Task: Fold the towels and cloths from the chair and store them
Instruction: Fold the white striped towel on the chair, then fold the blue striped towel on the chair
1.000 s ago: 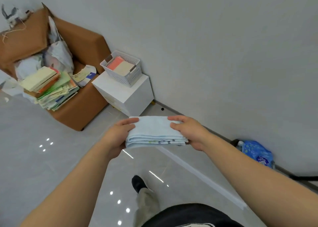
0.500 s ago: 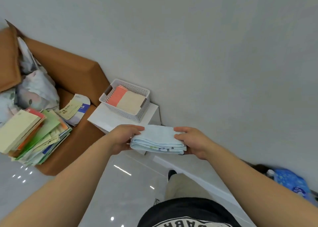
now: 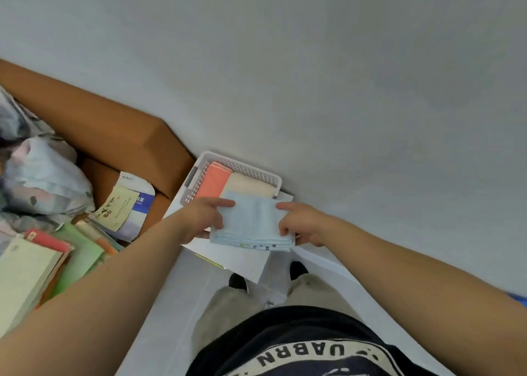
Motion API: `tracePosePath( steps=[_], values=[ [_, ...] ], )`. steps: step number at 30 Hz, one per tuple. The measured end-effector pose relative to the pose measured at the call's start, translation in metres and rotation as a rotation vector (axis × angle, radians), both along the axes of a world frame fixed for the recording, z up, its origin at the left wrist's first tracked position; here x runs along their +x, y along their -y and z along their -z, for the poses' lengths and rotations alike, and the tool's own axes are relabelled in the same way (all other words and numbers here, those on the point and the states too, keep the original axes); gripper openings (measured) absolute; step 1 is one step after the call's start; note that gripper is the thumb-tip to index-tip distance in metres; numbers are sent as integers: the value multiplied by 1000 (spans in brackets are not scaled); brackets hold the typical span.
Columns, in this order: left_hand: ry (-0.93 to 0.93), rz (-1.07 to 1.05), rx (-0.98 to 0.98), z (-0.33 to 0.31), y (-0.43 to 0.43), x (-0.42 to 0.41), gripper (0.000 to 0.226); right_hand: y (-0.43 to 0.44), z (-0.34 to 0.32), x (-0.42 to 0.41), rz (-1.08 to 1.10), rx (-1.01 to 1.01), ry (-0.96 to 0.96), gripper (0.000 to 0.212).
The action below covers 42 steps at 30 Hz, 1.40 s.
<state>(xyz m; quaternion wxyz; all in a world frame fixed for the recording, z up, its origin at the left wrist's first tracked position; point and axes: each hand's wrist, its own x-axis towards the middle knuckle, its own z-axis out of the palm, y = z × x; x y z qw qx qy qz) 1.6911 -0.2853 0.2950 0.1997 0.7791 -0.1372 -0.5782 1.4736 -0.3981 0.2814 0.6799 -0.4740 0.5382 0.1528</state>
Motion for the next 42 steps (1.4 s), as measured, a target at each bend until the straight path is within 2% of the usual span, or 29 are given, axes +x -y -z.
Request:
tracePosePath(
  steps=[5,8,13,15,23,26,27,29,31,32,35,42],
  values=[
    [83,265,-61,60,34,75,76,16,46,77,-141,-212,-92,84],
    [125,355,-115,105,51,105,78,15,87,109,-111,-260,-139,80],
    [206,696,-243,181,64,131,79,-2,149,136,-52,-408,-322,82],
    [221,752,-257,197,66,133,80,-11,161,140,-66,-450,-391,85],
    [210,750,-308,222,55,127,82,-24,173,158,-228,-600,-626,88],
    [266,862,-308,224,56,126,82,-27,177,166,-358,-618,-722,87],
    [324,935,-292,224,57,126,83,-28,177,169,-409,-653,-767,86],
    [585,1155,-278,221,61,125,86,-28,176,174,-535,-738,-825,89],
    [835,1399,-362,221,67,124,94,-24,178,178,-677,-788,-788,94],
    [887,1514,-405,222,71,123,98,-21,181,179,-743,-796,-755,95],
    [894,1724,-386,229,82,122,101,-10,191,176,-875,-768,-729,93],
    [811,1801,-329,249,81,125,99,-11,212,163,-1014,-727,-749,91]
  ],
)
